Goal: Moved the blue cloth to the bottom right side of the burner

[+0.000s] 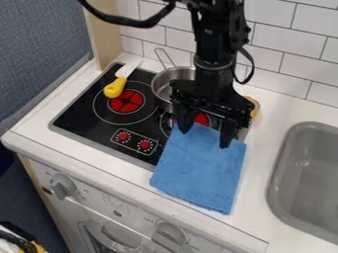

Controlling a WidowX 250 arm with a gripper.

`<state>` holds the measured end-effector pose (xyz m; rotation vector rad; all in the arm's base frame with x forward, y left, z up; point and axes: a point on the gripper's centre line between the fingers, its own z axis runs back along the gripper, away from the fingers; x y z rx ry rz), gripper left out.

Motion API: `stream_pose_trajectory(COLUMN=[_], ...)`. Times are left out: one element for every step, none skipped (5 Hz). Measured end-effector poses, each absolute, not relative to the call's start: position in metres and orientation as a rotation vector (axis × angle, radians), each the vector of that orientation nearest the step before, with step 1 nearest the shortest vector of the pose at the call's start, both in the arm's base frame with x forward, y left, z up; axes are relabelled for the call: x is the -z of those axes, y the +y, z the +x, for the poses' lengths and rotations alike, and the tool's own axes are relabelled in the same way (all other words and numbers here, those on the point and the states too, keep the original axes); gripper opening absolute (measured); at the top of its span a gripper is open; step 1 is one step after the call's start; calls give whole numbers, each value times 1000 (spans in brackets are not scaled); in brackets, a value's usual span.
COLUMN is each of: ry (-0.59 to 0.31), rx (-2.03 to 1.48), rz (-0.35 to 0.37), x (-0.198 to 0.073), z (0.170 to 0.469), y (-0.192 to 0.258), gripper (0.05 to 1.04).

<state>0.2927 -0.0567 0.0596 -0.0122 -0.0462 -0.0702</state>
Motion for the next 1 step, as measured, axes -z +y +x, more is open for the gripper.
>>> stream_pose_trajectory(ry=[-23], rx=[122], rz=[21], x=[-59], z=[289], y=[-51], gripper=[999])
